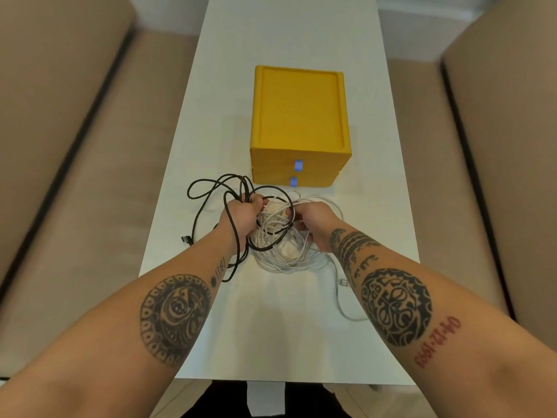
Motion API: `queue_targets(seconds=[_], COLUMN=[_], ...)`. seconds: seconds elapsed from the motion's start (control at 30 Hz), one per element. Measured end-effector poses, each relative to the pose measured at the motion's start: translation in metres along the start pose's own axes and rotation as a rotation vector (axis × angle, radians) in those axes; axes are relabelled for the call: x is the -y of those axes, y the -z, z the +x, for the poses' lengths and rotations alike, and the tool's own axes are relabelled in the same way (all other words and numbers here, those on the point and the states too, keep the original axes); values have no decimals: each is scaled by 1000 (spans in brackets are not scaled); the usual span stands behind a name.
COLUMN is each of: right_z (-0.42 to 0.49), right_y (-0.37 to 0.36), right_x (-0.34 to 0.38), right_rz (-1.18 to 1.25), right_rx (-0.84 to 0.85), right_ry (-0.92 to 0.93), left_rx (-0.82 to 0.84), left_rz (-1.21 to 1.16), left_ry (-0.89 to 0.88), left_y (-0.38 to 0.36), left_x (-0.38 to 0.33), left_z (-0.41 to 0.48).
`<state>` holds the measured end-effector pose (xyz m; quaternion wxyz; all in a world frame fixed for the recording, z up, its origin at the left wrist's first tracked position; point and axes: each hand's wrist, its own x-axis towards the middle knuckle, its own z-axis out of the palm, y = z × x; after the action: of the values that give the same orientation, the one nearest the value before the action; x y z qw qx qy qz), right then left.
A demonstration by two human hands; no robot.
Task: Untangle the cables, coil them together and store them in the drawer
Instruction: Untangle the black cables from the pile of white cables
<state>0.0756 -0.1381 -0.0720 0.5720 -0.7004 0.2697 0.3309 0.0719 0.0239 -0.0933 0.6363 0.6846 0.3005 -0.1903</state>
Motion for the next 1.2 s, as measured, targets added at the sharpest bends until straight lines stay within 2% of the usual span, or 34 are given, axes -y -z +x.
queue_targets(seconds=[0.2, 0.33, 0.4, 0.47, 0.53, 0.6, 0.67, 0.7, 0.83, 0.93, 1.07, 1.2], right_z=[-11, -19, -20, -15, -10, -6, -4, -2, -3, -6, -20, -37], right_y=[-1, 2, 7, 10, 15, 24, 32, 35, 41, 47, 42, 50], right_x=[-2, 1, 0, -4, -10, -16, -20, -22, -23, -20, -8, -9], right_rz=[-76, 236, 299, 182, -5, -335, -712, -825, -985, -951, -1117, -1255], right_rx=[45, 54, 77, 20, -128, -249, -240, -240, -225, -256, -69, -52], right_ry=[76, -11, -8, 53, 140, 201, 160, 134, 122, 95, 51, -42], left_rx=[-76, 91, 137, 67, -37, -86, -77, -83, -95, 1, 184, 397], left_rz=[91, 136, 199, 268, 237, -11, -246, -320, -535, -693, -809, -827], left_ry=[-52, -30, -53, -98, -85, -26, 29, 39, 30, -4, -60, -97], left_y=[7, 7, 7, 7, 4, 3, 4, 5, 11, 23, 39, 55], left_x=[-1, -2, 6, 11, 11, 6, 1, -1, -16, -27, -51, -86], left_z=[-4, -15, -16, -13, -11, -8, -8, -9, -20, -28, -45, -64])
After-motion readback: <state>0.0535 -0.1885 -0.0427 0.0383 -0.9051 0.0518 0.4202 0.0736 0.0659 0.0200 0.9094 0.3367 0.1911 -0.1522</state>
